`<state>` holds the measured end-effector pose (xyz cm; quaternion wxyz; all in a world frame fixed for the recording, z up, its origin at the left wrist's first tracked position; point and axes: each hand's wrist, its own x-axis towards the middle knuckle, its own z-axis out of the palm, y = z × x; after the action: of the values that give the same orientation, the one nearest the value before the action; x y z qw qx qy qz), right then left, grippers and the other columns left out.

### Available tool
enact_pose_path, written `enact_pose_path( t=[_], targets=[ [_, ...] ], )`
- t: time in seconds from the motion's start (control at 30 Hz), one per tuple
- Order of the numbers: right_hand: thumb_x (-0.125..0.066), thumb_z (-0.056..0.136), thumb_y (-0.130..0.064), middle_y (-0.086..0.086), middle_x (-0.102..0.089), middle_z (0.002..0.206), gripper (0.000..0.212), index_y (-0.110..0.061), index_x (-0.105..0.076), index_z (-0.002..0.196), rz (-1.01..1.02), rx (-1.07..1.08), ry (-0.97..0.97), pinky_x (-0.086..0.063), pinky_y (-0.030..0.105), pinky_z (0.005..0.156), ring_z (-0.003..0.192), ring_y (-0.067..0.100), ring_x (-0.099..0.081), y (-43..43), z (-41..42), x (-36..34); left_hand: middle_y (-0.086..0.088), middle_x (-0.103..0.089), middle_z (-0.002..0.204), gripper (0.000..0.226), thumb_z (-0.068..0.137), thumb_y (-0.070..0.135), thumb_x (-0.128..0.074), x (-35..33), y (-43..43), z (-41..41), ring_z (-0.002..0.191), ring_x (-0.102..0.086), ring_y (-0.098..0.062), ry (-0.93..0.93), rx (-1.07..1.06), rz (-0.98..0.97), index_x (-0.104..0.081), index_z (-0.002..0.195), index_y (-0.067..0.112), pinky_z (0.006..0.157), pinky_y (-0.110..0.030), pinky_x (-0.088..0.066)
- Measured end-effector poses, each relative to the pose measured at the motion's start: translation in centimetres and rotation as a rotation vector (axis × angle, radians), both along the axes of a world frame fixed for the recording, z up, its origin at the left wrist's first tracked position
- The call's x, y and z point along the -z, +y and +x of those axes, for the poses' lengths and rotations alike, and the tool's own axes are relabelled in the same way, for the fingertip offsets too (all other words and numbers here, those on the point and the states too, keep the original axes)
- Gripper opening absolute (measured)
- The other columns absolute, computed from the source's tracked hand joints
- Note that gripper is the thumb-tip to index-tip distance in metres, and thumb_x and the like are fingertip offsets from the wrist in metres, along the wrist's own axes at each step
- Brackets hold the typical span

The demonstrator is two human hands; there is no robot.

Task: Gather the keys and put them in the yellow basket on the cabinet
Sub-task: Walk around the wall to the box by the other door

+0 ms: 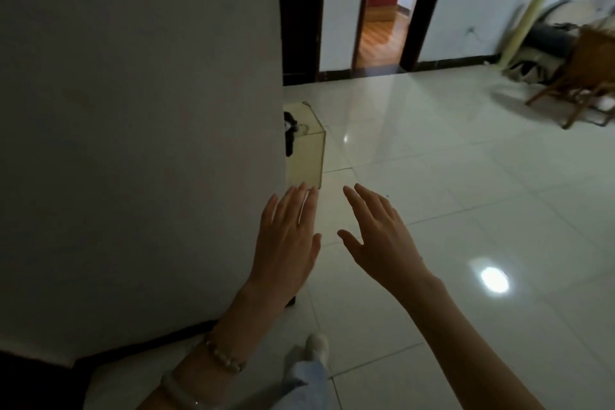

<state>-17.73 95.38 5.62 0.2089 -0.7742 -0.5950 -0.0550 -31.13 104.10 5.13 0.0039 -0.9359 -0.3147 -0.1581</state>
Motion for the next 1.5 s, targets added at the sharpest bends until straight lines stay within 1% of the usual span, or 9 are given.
enact_pose_path(
  t=[0.1, 0.3, 0.57, 0.73, 0.8, 1.13, 1.27, 1.37, 1.5],
  targets=[
    [-0.07, 0.079, -0.025, 0.02, -0.043, 0.139, 0.072, -0.008, -0.032, 0.136, -0.009, 0.069, 0.014, -0.034, 0.041, 0.1, 0.125, 0.034, -0.042, 1.6, 3.8, 0.5, -0.011, -0.015, 0.155, 0.071, 0.092, 0.037, -0.048, 0.7, 2.5, 4.4, 0.142, -0.013, -0.026, -0.011, 0.07, -0.027, -0.008, 0.145, 0.012, 0.114, -0.041, -0.006],
    [-0.07, 0.079, -0.024, 0.021, -0.042, 0.14, 0.07, -0.007, -0.033, 0.136, -0.047, 0.146, 0.009, -0.035, 0.043, 0.101, 0.127, 0.035, -0.04, 6.5, 12.2, 0.7, -0.011, -0.013, 0.155, 0.069, 0.093, 0.034, -0.047, 1.6, 7.7, 13.6, 0.142, -0.009, -0.025, -0.038, 0.135, -0.082, -0.008, 0.146, 0.012, 0.115, -0.04, -0.002],
    [-0.069, 0.081, -0.023, 0.021, -0.041, 0.141, 0.068, -0.006, -0.033, 0.136, -0.054, 0.171, 0.036, -0.033, 0.042, 0.103, 0.128, 0.035, -0.039, 13.1, 21.7, 0.9, -0.016, -0.028, 0.15, 0.072, 0.087, 0.028, -0.06, 1.9, 14.5, 23.6, 0.138, -0.024, -0.029, -0.005, 0.119, -0.079, -0.02, 0.143, 0.007, 0.114, -0.046, -0.019],
    [-0.066, 0.082, -0.024, 0.019, -0.037, 0.144, 0.068, -0.007, -0.03, 0.137, -0.077, 0.183, 0.058, -0.03, 0.042, 0.105, 0.131, 0.033, -0.035, 15.9, 26.8, 1.7, -0.019, -0.04, 0.143, 0.073, 0.081, 0.026, -0.067, 2.5, 17.2, 28.7, 0.133, -0.035, -0.032, 0.005, 0.12, -0.087, -0.03, 0.139, 0.003, 0.109, -0.05, -0.03],
    [-0.065, 0.083, -0.024, 0.019, -0.035, 0.145, 0.068, -0.007, -0.029, 0.138, -0.088, 0.169, 0.055, -0.028, 0.042, 0.106, 0.132, 0.033, -0.033, 17.2, 29.2, 2.1, -0.019, -0.042, 0.142, 0.073, 0.079, 0.025, -0.069, 2.9, 18.5, 30.9, 0.131, -0.037, -0.032, 0.0, 0.111, -0.087, -0.032, 0.138, 0.002, 0.108, -0.051, -0.031],
    [-0.067, 0.082, -0.019, 0.023, -0.041, 0.14, 0.067, -0.003, -0.032, 0.136, -0.106, 0.025, 0.013, -0.032, 0.045, 0.105, 0.129, 0.036, -0.038, 26.9, 45.0, 3.3, -0.015, -0.026, 0.151, 0.069, 0.09, 0.031, -0.052, 4.2, 26.6, 45.6, 0.138, -0.023, -0.029, 0.092, -0.051, -0.057, -0.017, 0.144, 0.007, 0.114, -0.047, -0.017],
    [-0.068, 0.081, -0.018, 0.023, -0.042, 0.139, 0.067, -0.004, -0.032, 0.136, -0.134, -0.049, 0.003, -0.034, 0.046, 0.103, 0.127, 0.037, -0.039, 31.0, 52.3, 3.0, -0.014, -0.018, 0.154, 0.068, 0.093, 0.031, -0.046, 4.1, 30.1, 52.7, 0.141, -0.015, -0.028, 0.074, -0.118, -0.084, -0.009, 0.145, 0.008, 0.116, -0.046, -0.012],
    [-0.069, 0.08, -0.017, 0.024, -0.044, 0.137, 0.067, -0.003, -0.034, 0.135, -0.151, -0.093, -0.018, -0.035, 0.047, 0.102, 0.126, 0.038, -0.041, 34.0, 57.4, 2.9, -0.013, -0.013, 0.155, 0.067, 0.095, 0.033, -0.04, 4.3, 32.7, 57.5, 0.142, -0.01, -0.027, 0.066, -0.175, -0.095, -0.002, 0.145, 0.009, 0.116, -0.047, -0.012],
    [-0.069, 0.08, -0.017, 0.024, -0.042, 0.139, 0.068, -0.004, -0.032, 0.135, -0.168, -0.137, -0.027, -0.033, 0.047, 0.104, 0.128, 0.037, -0.039, 37.9, 62.4, 3.3, -0.013, -0.012, 0.155, 0.068, 0.094, 0.032, -0.042, 4.9, 35.7, 62.2, 0.142, -0.01, -0.027, 0.074, -0.234, -0.128, -0.002, 0.145, 0.01, 0.116, -0.047, -0.013]
  ],
)
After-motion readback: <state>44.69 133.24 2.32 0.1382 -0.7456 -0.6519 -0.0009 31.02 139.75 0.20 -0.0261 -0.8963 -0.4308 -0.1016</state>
